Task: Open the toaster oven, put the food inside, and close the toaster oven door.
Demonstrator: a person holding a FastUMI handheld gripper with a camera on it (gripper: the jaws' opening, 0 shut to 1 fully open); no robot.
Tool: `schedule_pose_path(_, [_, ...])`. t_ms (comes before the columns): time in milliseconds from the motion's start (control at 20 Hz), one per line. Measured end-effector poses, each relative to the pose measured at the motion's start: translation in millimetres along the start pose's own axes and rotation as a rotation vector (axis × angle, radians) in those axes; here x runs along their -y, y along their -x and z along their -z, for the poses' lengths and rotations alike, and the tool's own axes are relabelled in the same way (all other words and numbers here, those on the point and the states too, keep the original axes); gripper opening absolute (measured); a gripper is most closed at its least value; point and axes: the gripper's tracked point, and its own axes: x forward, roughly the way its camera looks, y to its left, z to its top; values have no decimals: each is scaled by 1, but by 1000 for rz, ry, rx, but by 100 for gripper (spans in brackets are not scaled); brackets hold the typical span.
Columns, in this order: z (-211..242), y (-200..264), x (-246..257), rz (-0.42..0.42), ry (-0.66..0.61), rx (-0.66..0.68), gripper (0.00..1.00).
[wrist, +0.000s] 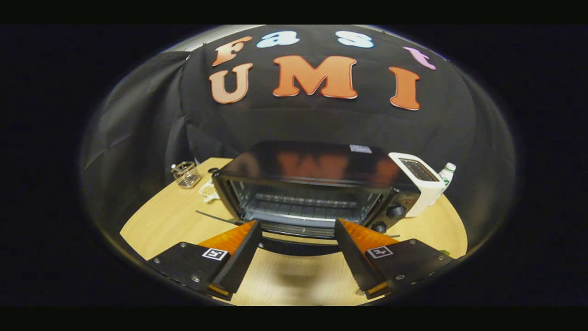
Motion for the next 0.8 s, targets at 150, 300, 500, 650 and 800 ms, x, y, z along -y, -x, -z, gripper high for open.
schedule_pose_path(150, [29, 4, -5, -48, -16, -71, 94])
schedule_pose_path(300, [50, 4, -11, -87, -41, -135, 94])
schedule_pose_path(500, [84, -3, -16, -118, -59, -244, 94])
schedule_pose_path(650, [102, -16, -10, -93, -91, -319, 93])
schedule_pose_path(800, [120, -24, -5, -79, -92, -369, 91])
